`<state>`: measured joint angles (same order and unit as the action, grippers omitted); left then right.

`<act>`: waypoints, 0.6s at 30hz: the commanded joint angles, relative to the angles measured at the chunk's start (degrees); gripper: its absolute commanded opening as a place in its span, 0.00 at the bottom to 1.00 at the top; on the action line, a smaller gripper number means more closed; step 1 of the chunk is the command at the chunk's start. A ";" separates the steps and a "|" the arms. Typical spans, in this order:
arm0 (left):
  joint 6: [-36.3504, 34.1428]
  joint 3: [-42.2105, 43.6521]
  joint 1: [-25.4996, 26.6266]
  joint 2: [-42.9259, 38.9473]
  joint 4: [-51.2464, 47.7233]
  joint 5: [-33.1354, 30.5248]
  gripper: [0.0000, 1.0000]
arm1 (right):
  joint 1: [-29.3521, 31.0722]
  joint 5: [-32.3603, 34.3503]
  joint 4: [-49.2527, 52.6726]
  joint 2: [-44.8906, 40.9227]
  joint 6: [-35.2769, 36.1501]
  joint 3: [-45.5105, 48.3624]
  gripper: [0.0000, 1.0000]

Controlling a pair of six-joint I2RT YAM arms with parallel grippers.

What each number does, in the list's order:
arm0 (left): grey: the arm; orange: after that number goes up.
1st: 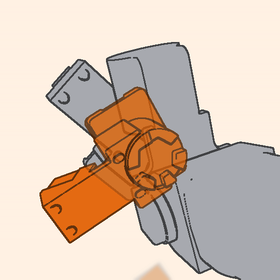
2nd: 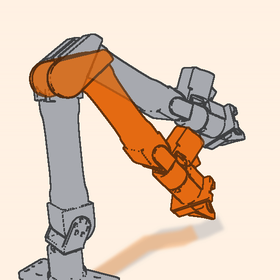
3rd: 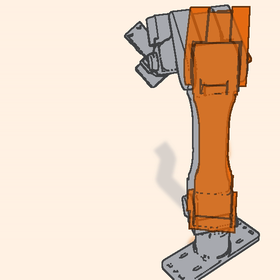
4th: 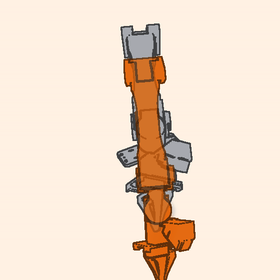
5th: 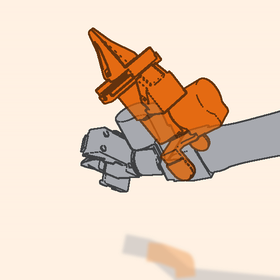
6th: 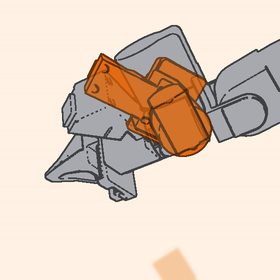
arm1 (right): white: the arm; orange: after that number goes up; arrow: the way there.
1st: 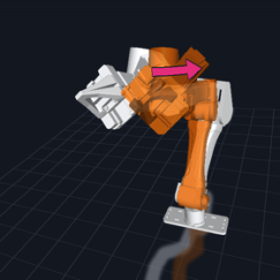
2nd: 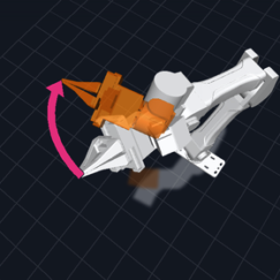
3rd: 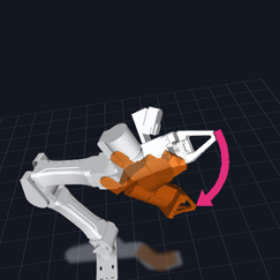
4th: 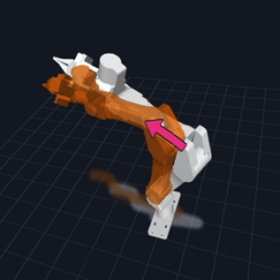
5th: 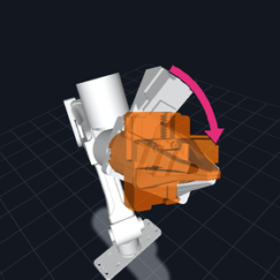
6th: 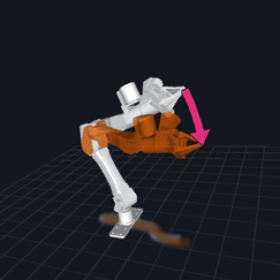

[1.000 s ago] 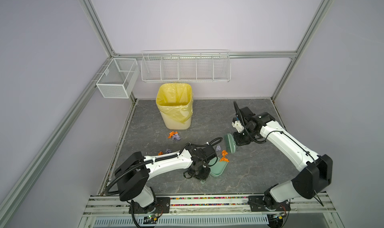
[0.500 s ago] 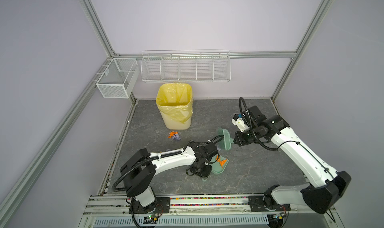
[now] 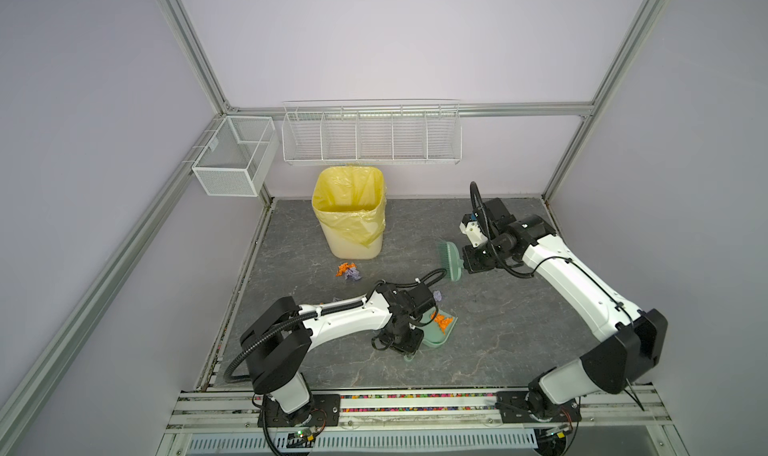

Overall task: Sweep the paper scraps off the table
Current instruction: 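Sweep the orange and purple scraps into the dustpan with the right gripper's brush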

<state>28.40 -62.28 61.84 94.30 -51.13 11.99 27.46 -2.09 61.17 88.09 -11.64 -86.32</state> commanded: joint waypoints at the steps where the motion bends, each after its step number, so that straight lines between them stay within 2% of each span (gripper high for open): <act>1: 0.86 -1.09 -0.92 -0.08 0.67 -0.23 0.00 | -0.08 -0.87 -2.51 1.27 1.60 0.18 0.07; 9: -0.42 -3.11 -1.64 1.69 -0.65 -0.45 0.00 | 2.56 -7.60 -5.88 -1.52 0.64 6.75 0.07; 15: -1.07 -3.50 -2.12 2.62 -0.50 0.02 0.00 | 3.02 -9.19 -1.93 -5.45 1.48 7.17 0.07; 18: -1.86 -4.22 -2.41 3.08 -1.13 0.01 0.00 | 3.18 -13.08 -0.53 -8.32 2.46 7.31 0.07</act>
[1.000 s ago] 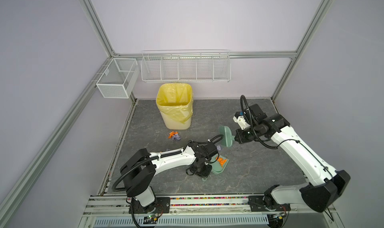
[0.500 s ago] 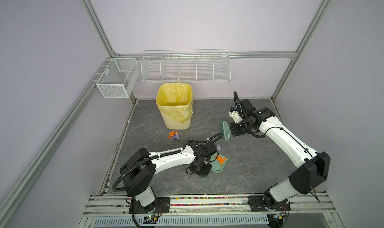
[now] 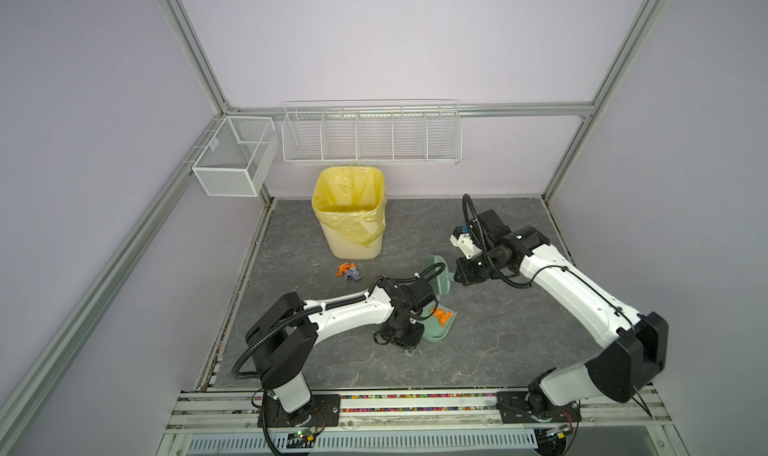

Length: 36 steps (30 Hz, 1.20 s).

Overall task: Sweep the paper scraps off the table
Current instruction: 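Sweep the orange and purple scraps into the dustpan with the right gripper's brush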

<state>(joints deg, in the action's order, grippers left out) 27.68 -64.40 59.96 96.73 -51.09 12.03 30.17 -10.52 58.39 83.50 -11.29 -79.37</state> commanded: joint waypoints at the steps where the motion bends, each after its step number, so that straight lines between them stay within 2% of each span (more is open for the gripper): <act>1: -1.41 -2.37 -0.70 0.84 -1.57 -0.19 0.00 | 0.45 -5.81 2.69 -4.53 2.64 0.09 0.07; 5: -1.84 -2.93 -1.21 0.83 -2.02 -0.39 0.00 | 0.33 -3.33 4.43 -6.00 3.25 -1.66 0.07; 12: -1.32 -1.64 -1.43 0.48 -1.31 0.14 0.00 | -0.72 6.43 5.63 -2.28 1.50 -3.42 0.07; 23: -0.49 0.23 -1.43 -1.51 -1.34 -0.21 0.00 | -2.69 11.86 0.55 4.25 1.25 -5.51 0.07; 29: -0.03 1.43 -1.43 -3.07 -1.64 -0.82 0.00 | -2.40 12.02 0.33 7.81 1.79 -5.59 0.07; 36: -1.53 -0.06 -1.51 -1.13 -2.27 -0.48 0.00 | 1.74 9.55 0.38 6.92 1.99 -3.09 0.07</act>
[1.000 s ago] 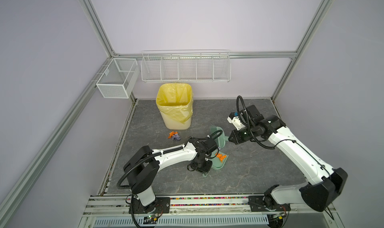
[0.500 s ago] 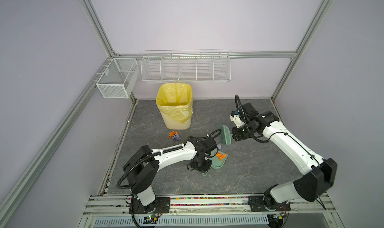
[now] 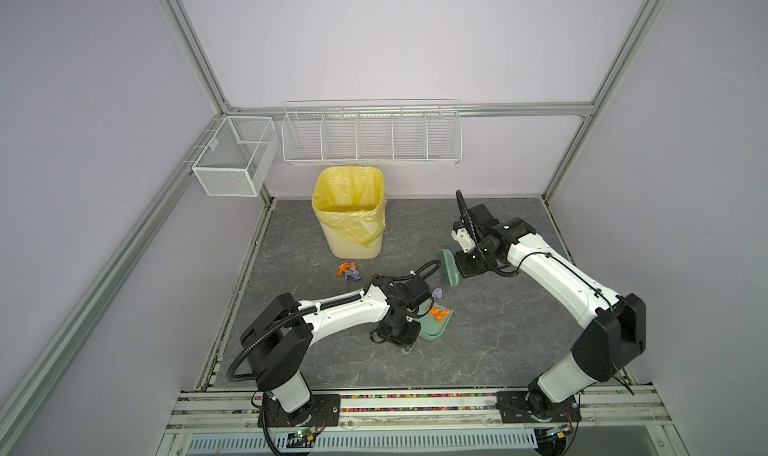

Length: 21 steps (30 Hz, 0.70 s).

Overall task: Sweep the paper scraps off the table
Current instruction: 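Sweep the orange and purple scraps into the dustpan with the right gripper's brush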

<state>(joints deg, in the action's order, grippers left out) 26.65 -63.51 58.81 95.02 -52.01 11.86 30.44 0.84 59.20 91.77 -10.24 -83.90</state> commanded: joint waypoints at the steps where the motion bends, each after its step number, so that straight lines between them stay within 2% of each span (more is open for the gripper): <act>1: -0.71 -1.15 -0.42 0.85 -1.43 -0.33 0.00 | 1.93 -2.70 -0.60 -2.06 1.01 2.13 0.07; 12: -3.08 -3.29 -2.03 3.31 -2.89 -0.25 0.00 | 3.61 -17.18 -0.54 -15.50 2.77 9.61 0.07; 18: -3.68 -4.90 -2.20 4.19 -3.88 -1.75 0.00 | 3.03 -5.54 1.49 -15.83 -0.43 8.14 0.07; 21: -3.02 -4.35 -2.20 3.60 -3.20 -2.35 0.00 | 2.70 -2.35 1.92 -14.49 -2.37 7.79 0.07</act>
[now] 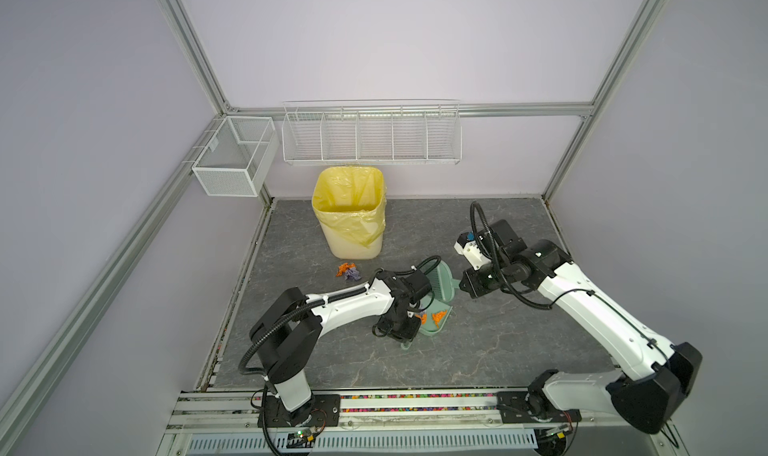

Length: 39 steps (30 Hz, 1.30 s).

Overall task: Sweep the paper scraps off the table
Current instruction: 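Sweep the orange and purple scraps into the dustpan with the right gripper's brush, then lift the loaded dustpan toward the yellow bin with the left while the right withdraws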

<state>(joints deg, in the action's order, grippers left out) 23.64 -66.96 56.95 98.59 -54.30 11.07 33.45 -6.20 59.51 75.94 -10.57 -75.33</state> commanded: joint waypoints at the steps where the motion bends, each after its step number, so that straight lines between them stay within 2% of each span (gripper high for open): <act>1: 0.00 -0.88 -0.35 -0.11 -0.81 -1.75 0.00 | -0.40 5.02 1.46 1.55 -2.53 -0.71 0.07; 9: 0.05 -4.79 -0.35 -0.60 -2.17 -7.26 0.00 | -2.19 6.68 -3.74 1.94 -6.69 -3.50 0.07; 14: 0.03 -5.49 -0.35 -3.62 -3.62 -11.91 0.00 | -3.94 8.66 -3.76 3.03 -6.73 -6.28 0.07; 23: 2.33 -7.67 -0.65 -7.41 -2.09 -17.77 0.00 | -7.35 7.09 -4.22 1.01 -7.68 -5.42 0.07; 27: 1.07 -12.28 -0.70 -6.52 -5.08 -20.84 0.00 | -8.33 7.92 -4.00 0.34 -7.45 -4.05 0.07; 31: -0.40 -22.22 -0.79 -4.11 -11.37 -25.15 0.00 | -8.88 7.78 -3.52 -0.13 -7.76 -2.76 0.07; 39: -3.66 -30.56 -2.10 -2.06 -14.65 -27.60 0.00 | -9.03 6.81 -3.28 -2.84 -8.57 -0.48 0.07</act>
<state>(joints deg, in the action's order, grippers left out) 21.56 -94.96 55.18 94.54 -64.66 -13.54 24.73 1.04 56.12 75.59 -18.26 -77.01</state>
